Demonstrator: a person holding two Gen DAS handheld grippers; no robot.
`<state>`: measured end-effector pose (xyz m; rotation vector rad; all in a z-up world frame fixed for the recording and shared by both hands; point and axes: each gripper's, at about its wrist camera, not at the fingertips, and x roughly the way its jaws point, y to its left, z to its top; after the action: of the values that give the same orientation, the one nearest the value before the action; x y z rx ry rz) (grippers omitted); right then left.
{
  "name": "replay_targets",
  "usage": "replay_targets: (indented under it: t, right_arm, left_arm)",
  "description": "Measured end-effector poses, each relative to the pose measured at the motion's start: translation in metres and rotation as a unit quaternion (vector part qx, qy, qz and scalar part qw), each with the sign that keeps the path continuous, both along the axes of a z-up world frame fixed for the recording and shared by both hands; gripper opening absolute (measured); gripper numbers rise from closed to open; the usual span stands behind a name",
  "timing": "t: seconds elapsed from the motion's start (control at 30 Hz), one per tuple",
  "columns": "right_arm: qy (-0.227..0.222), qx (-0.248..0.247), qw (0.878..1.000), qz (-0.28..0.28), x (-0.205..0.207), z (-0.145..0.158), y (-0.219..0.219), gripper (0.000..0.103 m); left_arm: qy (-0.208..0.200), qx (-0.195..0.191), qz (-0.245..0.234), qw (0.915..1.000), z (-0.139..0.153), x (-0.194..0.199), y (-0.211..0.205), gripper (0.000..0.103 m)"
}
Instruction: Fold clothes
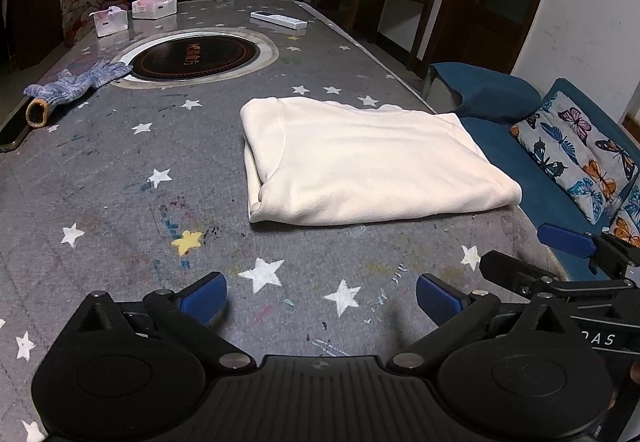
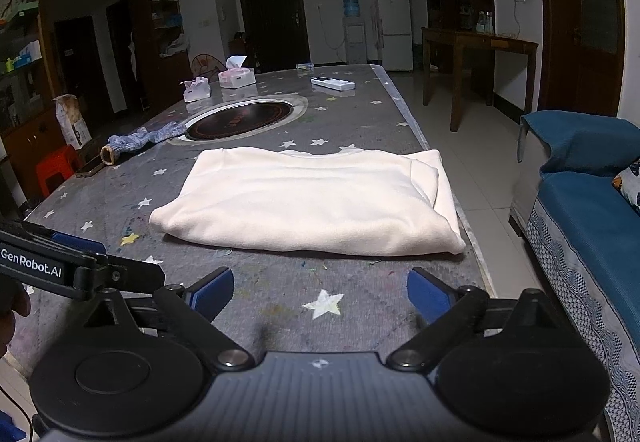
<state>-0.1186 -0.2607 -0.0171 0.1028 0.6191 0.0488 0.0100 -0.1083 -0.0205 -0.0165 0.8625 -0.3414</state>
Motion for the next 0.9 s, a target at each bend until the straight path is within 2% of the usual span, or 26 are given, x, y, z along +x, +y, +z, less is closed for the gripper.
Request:
replay_targets:
  t: [0.47, 0.9]
  right_arm:
    - [-0.002, -0.005, 1.0, 0.002, -0.0022, 0.0016, 0.0013, 0.098]
    - [0.002, -0.011, 1.0, 0.003, 0.0018, 0.0001, 0.002, 0.103]
  left_arm:
    - [-0.008, 0.015, -0.005, 0.9998, 0.0022, -0.0038, -0.003, 0.103]
    - [0.001, 0.021, 0.0, 0.9998, -0.0006, 0.0007, -0.0033, 0.103]
